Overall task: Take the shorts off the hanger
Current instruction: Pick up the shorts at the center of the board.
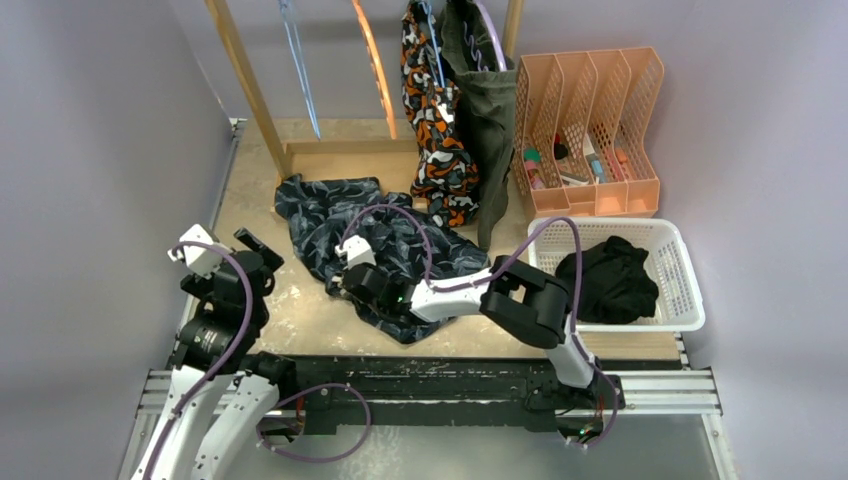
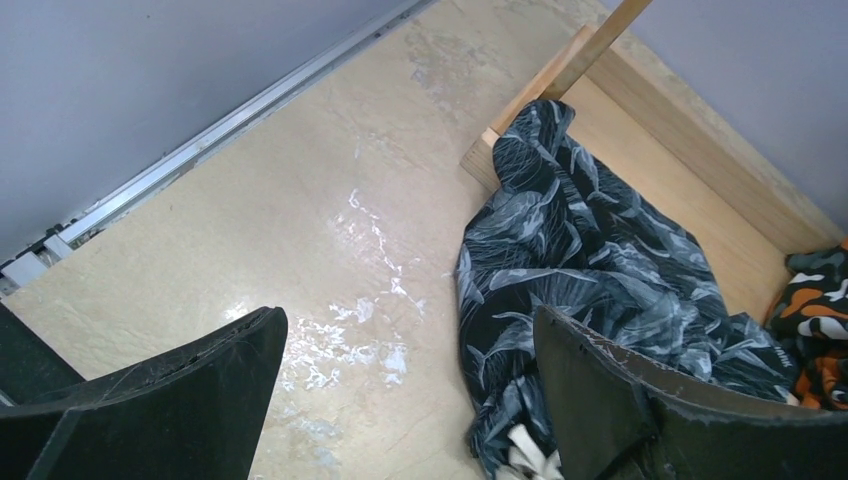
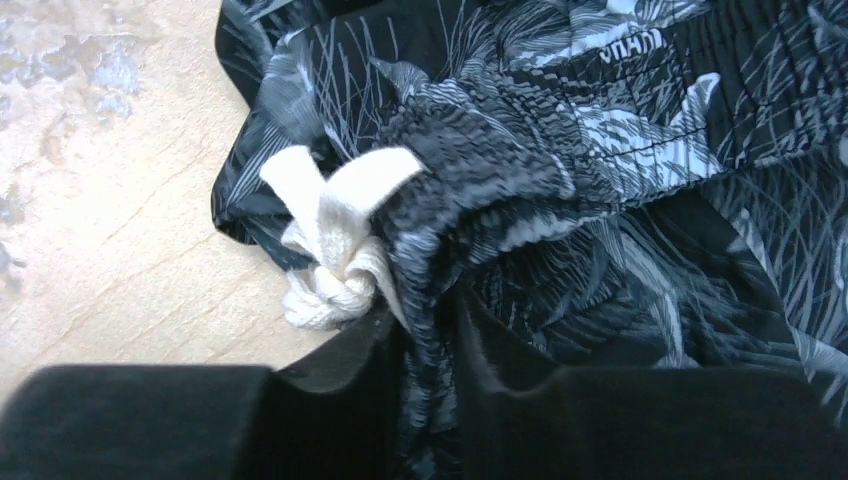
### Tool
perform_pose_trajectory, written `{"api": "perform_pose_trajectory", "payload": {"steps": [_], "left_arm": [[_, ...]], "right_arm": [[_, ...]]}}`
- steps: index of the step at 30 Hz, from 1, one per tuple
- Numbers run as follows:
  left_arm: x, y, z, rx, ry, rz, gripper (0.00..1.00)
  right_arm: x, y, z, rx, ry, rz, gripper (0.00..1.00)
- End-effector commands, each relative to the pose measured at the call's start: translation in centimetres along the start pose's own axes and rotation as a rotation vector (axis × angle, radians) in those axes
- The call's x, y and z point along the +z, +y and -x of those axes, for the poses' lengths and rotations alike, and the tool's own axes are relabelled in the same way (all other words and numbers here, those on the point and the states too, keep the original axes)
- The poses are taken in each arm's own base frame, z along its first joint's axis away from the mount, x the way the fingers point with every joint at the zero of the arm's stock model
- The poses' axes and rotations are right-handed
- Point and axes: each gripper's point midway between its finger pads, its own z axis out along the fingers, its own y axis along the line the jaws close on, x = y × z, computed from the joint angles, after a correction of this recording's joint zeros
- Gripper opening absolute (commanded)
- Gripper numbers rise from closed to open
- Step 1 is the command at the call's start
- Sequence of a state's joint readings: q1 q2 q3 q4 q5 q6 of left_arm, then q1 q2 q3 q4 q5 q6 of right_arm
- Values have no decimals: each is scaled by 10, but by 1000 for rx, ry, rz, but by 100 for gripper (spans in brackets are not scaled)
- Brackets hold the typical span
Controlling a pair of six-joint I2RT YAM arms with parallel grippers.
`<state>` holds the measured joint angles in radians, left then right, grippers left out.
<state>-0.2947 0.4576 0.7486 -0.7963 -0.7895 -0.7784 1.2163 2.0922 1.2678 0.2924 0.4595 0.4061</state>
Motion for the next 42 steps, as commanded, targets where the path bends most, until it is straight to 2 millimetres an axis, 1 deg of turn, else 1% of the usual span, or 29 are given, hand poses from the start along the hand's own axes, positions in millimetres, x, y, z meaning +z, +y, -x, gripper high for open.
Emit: {"api": "perform_pose_trajectory", "payload": {"steps": [1,2,4,5,6,8,9,10,12,16,17,18,19,22,25,27,29,31,33,35,36,37,38,39,40,41,42], "left_arm": [[5,-1,2,-3,-10,31,93],[6,-1,1,-1,-9,32,93],[6,-1,1,-1,-8,32,93],[6,-1,1,-1,-9,34,93],[5,0,1,-3,-10,34,93],[5,1,2,-8,-14,35,93],[5,1,2,-9,-15,36,93],[5,1,2,-11,-17,36,93],[5,1,2,-11,-16,36,93],[5,3,3,-13,-21,44,94],[5,3,3,-14,-24,48,94],[5,5,4,-16,-28,53,94],[5,5,4,-17,-31,55,94],[5,7,5,-20,-34,63,94],[4,7,4,-21,-34,61,94],[5,6,3,-18,-31,59,94],[6,4,2,-11,-24,54,94],[7,3,1,-3,-18,55,94],[7,4,0,-2,-15,60,94],[7,4,1,-5,-18,60,94],[7,4,1,-7,-19,60,94],[6,5,1,-8,-20,61,94],[6,6,2,-12,-23,62,94],[6,6,1,-14,-25,63,94],[6,7,2,-17,-28,65,94],[5,7,2,-19,-30,65,94],[5,7,2,-19,-30,65,94]], "right_arm": [[-29,-1,32,-1,3,32,6],[-39,5,45,1,-9,64,0],[-62,8,82,24,-80,92,0],[-76,12,96,31,-106,123,0],[-92,14,110,39,-135,156,0],[-123,14,133,57,-182,207,0],[-146,12,149,62,-219,241,0],[-162,10,156,55,-236,263,0],[-195,-2,168,63,-276,280,0],[-250,-27,184,79,-386,312,0],[-263,-28,187,74,-415,341,0],[-272,-31,190,66,-434,356,0],[-280,-37,196,75,-456,338,0],[-296,-52,206,77,-480,296,0],[-315,-55,212,63,-509,323,0],[-330,-57,221,64,-560,351,0],[-328,-58,228,56,-581,328,0],[-323,-54,237,16,-570,312,0],[-327,-49,254,11,-595,314,0],[-334,-46,270,24,-670,333,0],[-329,-49,272,35,-680,314,0],[-316,-55,267,39,-648,277,0],[-294,-70,258,61,-588,197,0],[-274,-79,245,83,-526,147,0],[-250,-94,229,117,-457,89,0],[-224,-114,210,152,-374,34,0],[-199,-120,183,172,-279,22,0]]}}
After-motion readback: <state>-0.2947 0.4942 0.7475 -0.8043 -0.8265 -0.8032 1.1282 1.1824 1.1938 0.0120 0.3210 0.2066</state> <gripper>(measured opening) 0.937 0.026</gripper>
